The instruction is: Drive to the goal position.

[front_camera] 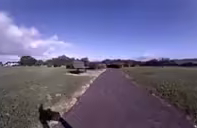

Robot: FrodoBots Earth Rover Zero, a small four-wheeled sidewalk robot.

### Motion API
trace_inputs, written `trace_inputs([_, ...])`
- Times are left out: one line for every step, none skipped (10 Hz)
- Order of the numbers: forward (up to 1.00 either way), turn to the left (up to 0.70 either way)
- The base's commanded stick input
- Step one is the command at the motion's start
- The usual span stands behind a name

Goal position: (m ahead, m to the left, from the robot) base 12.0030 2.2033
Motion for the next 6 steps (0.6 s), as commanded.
trace_inputs([0.70, 0.00])
trace_inputs([0.70, 0.00])
trace_inputs([0.70, 0.00])
trace_inputs([0.70, 0.00])
trace_inputs([0.70, 0.00])
trace_inputs([0.70, 0.00])
